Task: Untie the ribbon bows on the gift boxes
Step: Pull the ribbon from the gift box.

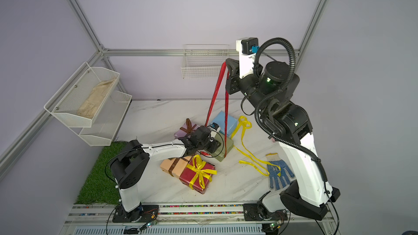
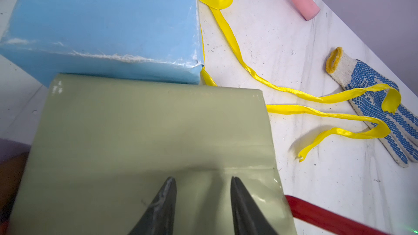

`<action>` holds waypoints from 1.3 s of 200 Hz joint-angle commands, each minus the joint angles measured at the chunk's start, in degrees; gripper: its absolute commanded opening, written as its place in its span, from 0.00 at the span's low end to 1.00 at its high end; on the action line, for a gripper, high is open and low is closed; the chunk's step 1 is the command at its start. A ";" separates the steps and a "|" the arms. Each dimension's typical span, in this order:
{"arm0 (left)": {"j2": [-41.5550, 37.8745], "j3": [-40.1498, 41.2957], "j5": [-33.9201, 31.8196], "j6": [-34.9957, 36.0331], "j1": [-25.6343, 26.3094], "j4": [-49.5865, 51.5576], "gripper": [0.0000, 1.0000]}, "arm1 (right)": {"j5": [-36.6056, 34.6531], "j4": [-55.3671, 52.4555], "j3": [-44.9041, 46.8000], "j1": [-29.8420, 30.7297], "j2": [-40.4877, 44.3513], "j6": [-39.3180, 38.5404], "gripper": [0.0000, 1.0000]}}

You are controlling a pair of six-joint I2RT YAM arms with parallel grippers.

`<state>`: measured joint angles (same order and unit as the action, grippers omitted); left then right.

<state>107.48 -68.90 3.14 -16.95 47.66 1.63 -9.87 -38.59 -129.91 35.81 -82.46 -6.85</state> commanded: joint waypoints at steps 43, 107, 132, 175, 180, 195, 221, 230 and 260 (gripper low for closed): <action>0.58 -1.47 -1.81 -0.10 0.15 -1.06 0.41 | -6.05 4.12 -13.22 0.40 -1.21 -9.32 0.00; 1.98 -3.05 -2.34 0.21 0.12 -0.13 0.41 | -11.50 9.32 -11.46 0.40 2.95 -15.77 0.00; 2.53 -3.59 -3.05 0.03 -0.10 0.01 0.41 | -12.75 9.89 -13.80 0.40 3.04 -18.19 0.00; 3.10 -4.37 -4.02 -1.17 -0.72 0.40 0.41 | -15.79 12.97 -13.86 0.35 3.70 -21.88 0.00; 3.22 -4.55 -4.46 -1.49 -0.88 0.68 0.41 | -16.19 12.55 -13.83 0.40 3.70 -21.82 0.00; 3.26 -5.15 -5.35 -2.15 -1.28 1.50 0.42 | -16.48 12.31 -12.99 0.40 5.71 -21.28 0.00; 2.54 -6.61 -8.49 -2.99 -1.99 4.79 0.43 | -17.48 13.45 -10.94 0.40 6.36 -22.54 0.00; 1.96 -6.84 -10.41 -3.30 -2.28 6.12 0.43 | -17.98 13.54 -10.88 0.40 6.34 -23.00 0.00; -1.63 -5.76 -12.14 -3.79 -4.59 7.93 0.44 | -18.18 13.19 -9.54 0.40 7.86 -22.60 0.00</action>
<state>109.69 -73.23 -5.93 -19.27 45.08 6.24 -26.74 -26.61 -140.53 35.81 -75.83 -28.21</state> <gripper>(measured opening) 0.437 0.041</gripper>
